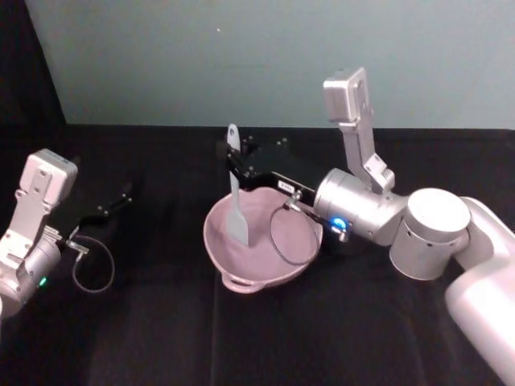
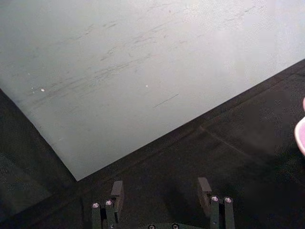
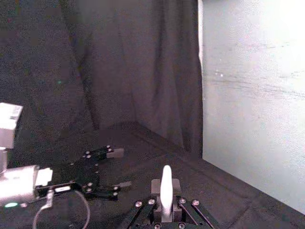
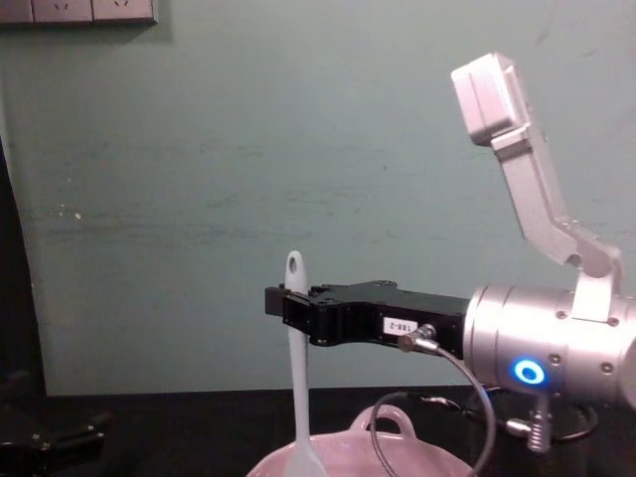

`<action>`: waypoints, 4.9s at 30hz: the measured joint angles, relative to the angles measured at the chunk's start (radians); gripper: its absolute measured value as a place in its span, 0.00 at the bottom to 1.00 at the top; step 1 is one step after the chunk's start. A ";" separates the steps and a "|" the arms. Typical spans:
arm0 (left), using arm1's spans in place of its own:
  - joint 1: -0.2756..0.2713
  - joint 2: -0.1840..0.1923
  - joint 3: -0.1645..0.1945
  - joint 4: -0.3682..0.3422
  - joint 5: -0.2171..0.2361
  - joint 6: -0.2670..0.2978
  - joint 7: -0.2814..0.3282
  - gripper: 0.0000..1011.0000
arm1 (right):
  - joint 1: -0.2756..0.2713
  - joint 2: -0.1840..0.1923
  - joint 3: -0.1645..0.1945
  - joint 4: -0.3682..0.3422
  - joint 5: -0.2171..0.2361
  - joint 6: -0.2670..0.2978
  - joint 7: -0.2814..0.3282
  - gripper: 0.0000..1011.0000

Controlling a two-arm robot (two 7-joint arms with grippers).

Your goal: Use the one hand to pick up the spoon and stir the clear water in the bowl.

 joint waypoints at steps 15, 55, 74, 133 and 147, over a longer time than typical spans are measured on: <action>0.000 0.000 0.000 0.000 0.000 0.000 0.000 1.00 | 0.034 -0.001 0.038 0.063 -0.002 -0.014 -0.008 0.11; 0.000 0.000 0.000 0.000 0.000 0.000 0.000 1.00 | 0.011 -0.005 0.002 0.015 -0.009 0.001 0.004 0.11; 0.000 0.000 0.000 0.000 0.000 0.000 0.000 1.00 | -0.004 0.043 0.053 -0.011 -0.007 0.017 -0.023 0.12; 0.000 0.000 0.000 0.000 0.000 0.000 0.000 1.00 | -0.017 0.047 0.064 -0.016 -0.010 0.008 -0.030 0.11; 0.000 0.000 0.000 0.000 0.000 0.000 0.000 1.00 | -0.077 0.073 0.043 -0.116 -0.018 0.030 -0.030 0.12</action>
